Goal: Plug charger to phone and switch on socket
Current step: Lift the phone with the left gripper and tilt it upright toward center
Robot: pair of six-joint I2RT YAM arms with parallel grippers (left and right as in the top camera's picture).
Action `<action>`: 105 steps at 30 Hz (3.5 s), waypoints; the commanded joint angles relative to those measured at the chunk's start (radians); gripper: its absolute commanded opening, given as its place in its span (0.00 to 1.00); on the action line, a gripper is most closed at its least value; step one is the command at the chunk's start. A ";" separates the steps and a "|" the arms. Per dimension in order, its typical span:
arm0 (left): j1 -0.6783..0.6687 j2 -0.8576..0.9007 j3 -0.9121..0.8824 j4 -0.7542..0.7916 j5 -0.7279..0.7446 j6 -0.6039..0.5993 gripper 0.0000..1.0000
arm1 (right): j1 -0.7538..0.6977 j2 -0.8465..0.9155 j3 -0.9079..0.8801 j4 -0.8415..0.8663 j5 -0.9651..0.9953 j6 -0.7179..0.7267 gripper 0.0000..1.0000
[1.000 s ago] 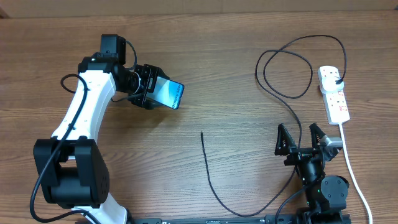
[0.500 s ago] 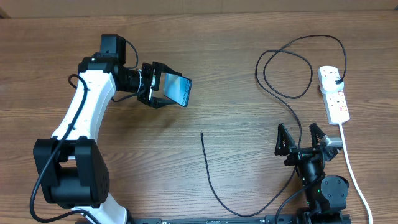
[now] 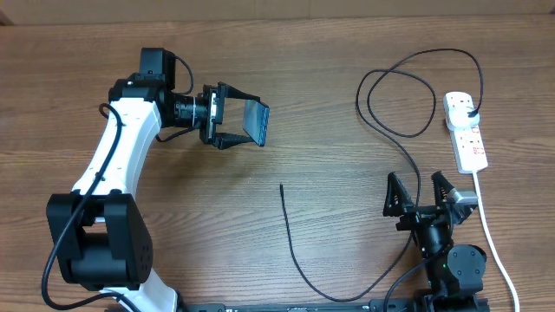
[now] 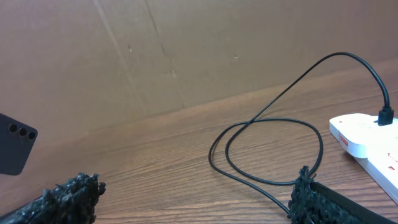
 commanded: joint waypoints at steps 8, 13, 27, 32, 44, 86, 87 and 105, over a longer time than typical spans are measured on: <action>0.001 -0.043 0.001 0.001 0.073 0.029 0.04 | 0.004 -0.010 -0.011 0.006 0.010 0.000 1.00; 0.001 -0.043 0.001 0.001 0.073 0.029 0.04 | 0.004 -0.010 -0.011 0.006 0.009 0.000 1.00; 0.001 -0.043 0.001 0.001 0.073 0.029 0.04 | 0.004 -0.010 -0.011 0.006 0.010 0.000 1.00; 0.001 -0.043 0.001 0.001 0.073 0.029 0.04 | 0.004 -0.010 -0.011 0.006 0.009 0.000 1.00; 0.001 -0.043 0.001 0.001 0.073 0.029 0.04 | 0.004 -0.010 -0.011 0.006 0.010 0.000 1.00; -0.002 -0.043 0.001 -0.009 -0.350 0.136 0.04 | 0.004 -0.010 -0.011 0.006 0.010 0.000 1.00; -0.002 -0.043 0.001 -0.022 -0.395 0.137 0.04 | 0.004 -0.010 -0.011 0.006 0.010 0.000 1.00; -0.104 -0.043 0.000 -0.081 -0.883 0.137 0.04 | 0.004 -0.010 -0.011 0.006 0.009 0.000 1.00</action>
